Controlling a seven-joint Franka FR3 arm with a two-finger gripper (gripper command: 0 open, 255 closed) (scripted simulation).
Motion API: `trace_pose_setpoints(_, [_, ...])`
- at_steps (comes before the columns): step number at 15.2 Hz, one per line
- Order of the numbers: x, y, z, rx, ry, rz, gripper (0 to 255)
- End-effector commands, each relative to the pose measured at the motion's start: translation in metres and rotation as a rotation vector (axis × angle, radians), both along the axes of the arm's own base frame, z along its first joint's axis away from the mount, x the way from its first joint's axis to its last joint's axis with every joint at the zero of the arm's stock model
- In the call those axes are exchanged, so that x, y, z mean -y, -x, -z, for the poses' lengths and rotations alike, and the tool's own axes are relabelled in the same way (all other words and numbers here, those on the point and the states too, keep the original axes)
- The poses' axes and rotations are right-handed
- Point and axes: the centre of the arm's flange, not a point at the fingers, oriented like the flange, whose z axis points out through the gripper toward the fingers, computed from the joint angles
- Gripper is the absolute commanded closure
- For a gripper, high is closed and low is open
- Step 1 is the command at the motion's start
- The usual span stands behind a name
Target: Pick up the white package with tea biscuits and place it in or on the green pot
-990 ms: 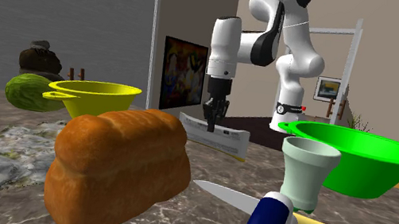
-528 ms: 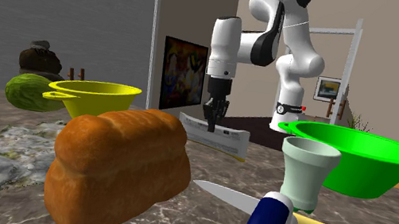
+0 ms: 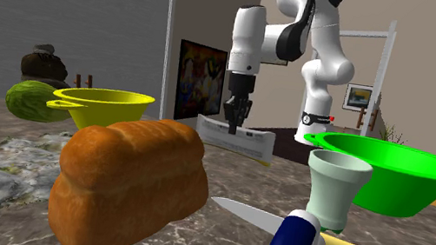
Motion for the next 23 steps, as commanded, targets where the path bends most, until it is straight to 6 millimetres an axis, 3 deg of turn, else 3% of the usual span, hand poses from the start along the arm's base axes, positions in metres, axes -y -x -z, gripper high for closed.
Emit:
trace_pose_setpoints(1, [0.001, 0.0, -0.01, 0.0, 0.0, 0.0, 255])
trace_pose_setpoints(23, [0.001, 0.0, -0.126, 0.0, 0.0, 0.0, 255])
